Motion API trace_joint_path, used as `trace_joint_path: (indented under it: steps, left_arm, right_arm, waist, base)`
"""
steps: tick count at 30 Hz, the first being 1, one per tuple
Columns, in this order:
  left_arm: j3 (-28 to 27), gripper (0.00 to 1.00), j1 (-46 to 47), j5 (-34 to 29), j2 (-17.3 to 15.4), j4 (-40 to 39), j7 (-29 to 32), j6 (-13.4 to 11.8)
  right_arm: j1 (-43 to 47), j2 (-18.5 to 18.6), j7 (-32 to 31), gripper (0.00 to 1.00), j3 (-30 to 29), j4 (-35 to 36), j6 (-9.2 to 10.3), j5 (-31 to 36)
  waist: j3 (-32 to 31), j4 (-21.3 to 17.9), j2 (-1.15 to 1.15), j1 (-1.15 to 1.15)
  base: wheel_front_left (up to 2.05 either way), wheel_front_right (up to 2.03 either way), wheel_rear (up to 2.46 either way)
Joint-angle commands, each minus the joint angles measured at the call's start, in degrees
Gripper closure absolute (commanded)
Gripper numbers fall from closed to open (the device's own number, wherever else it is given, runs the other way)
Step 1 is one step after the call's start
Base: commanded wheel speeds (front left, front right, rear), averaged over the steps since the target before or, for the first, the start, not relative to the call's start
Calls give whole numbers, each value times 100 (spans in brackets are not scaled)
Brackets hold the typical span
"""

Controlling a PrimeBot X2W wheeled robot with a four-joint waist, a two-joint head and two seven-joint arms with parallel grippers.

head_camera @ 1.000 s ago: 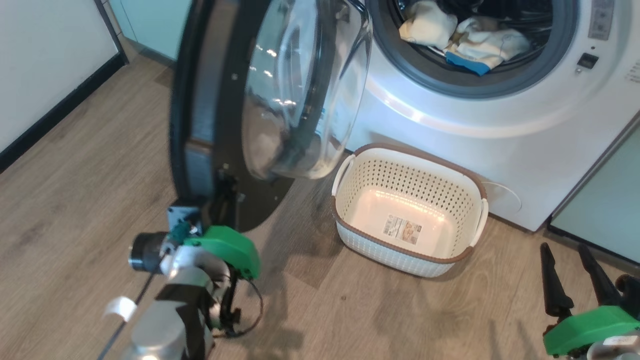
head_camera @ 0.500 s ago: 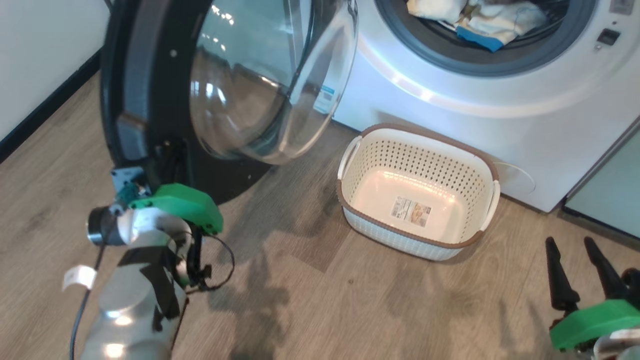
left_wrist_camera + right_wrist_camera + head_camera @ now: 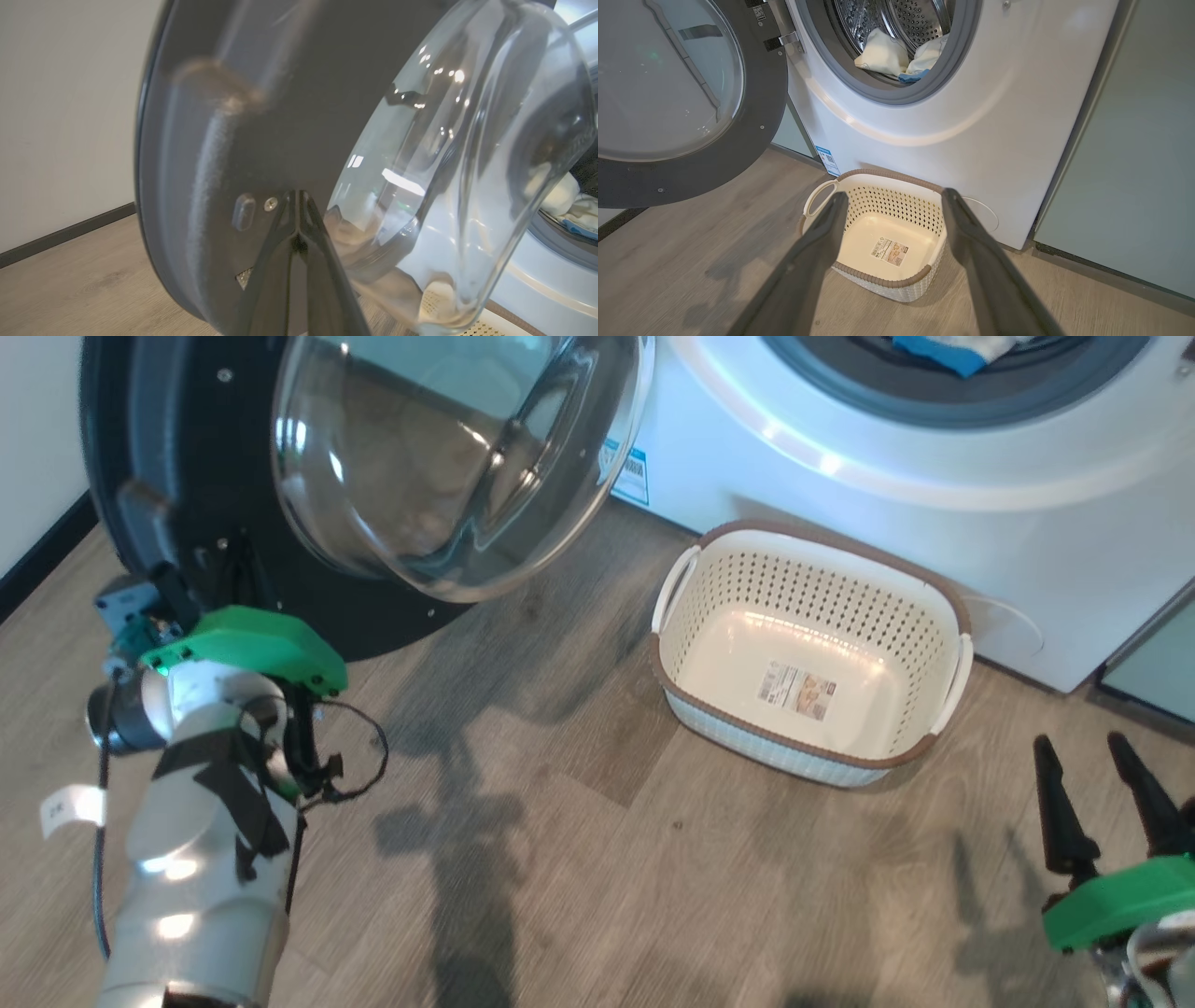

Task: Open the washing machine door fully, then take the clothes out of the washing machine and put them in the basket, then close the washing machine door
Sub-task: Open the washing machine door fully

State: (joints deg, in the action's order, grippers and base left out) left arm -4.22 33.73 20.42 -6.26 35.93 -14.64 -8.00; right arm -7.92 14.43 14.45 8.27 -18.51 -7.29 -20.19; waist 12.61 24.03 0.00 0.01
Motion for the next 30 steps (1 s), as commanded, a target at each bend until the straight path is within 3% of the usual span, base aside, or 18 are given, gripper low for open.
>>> trace_joint_path:
  steps: [1,11,19,28,30]
  left_arm:
    - [-293,100,307,-100,-187,-124,-36,44]
    - [-796,100,624,-317,-107,93,-36,135]
    - [-1088,100,649,-527,-102,328,-36,240]
    - [-962,100,353,-859,-68,368,-36,667]
    - [-929,92,241,-922,-77,331,-36,783]
  right_arm:
    - [-225,180,55,0,129,187,-20,-29]
    - [-423,307,55,0,246,194,-20,-54]
    - [-370,284,55,0,241,131,-20,-91]
    - [-221,110,55,0,239,90,-20,-102]
    - [-169,54,55,0,228,81,-20,-98]
  waist:
    - [93,12,0,-1]
    - [353,-66,0,-1]
    - [201,-102,0,-1]
    - [-214,-237,0,-1]
    - [-336,-310,0,-1]
  base:
    - [0,0,0]
    - [0,0,0]
    - [0,0,0]
    - [0,0,0]
    - [0,0,0]
